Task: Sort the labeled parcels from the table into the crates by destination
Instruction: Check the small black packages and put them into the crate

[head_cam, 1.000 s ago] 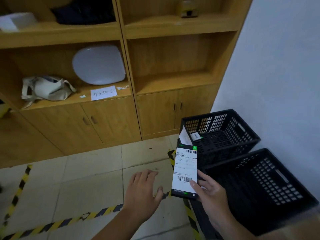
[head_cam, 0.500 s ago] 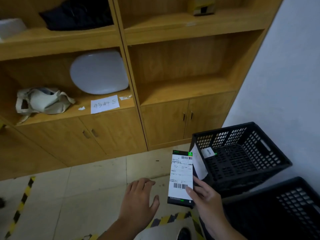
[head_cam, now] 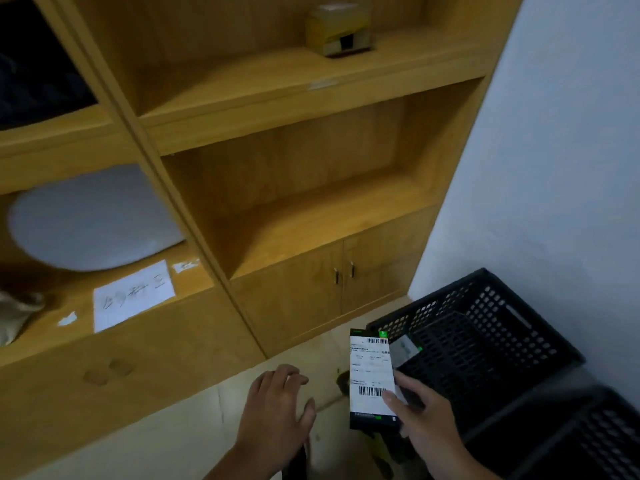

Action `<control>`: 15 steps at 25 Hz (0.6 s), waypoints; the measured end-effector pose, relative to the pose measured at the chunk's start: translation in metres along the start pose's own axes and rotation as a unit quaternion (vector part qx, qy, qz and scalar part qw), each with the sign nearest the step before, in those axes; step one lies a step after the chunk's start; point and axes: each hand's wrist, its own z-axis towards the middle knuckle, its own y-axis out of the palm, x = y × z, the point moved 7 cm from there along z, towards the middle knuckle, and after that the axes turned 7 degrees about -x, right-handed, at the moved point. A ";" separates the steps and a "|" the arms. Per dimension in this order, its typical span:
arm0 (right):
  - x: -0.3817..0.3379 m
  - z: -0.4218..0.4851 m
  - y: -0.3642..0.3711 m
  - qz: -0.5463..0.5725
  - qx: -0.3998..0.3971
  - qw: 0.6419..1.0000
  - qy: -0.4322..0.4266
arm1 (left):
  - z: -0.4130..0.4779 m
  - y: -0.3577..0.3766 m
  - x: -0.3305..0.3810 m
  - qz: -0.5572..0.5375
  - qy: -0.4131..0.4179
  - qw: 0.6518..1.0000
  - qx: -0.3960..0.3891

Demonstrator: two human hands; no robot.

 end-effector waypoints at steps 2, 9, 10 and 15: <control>-0.010 0.025 -0.004 0.000 0.075 0.997 -0.003 | 0.052 -0.006 -0.013 -0.004 0.043 0.999 -0.010; -0.026 0.057 -0.017 0.065 0.249 0.966 0.021 | 0.193 -0.016 -0.011 0.010 0.187 0.979 -0.077; -0.024 0.059 -0.020 0.079 0.266 0.960 0.022 | 0.208 -0.016 -0.002 0.008 0.207 0.974 -0.088; -0.004 0.081 -0.051 0.119 0.346 0.930 0.036 | 0.268 -0.002 0.050 0.024 0.300 0.943 -0.139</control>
